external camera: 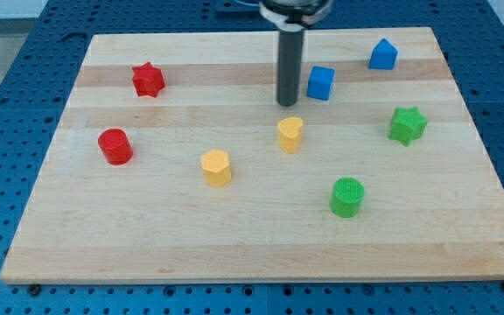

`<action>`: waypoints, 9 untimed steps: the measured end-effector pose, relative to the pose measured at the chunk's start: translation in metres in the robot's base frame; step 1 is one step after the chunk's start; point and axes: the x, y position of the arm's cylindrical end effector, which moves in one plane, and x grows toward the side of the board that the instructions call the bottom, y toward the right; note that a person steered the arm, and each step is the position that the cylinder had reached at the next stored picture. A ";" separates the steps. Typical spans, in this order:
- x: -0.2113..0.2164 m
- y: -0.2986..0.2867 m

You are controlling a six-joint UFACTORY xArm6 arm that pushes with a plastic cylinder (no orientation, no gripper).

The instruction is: Place the blue cube towards the bottom right side of the blue triangle

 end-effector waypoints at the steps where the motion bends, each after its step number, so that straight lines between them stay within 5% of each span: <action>1: -0.014 0.004; 3: -0.021 0.102; 9: -0.046 0.163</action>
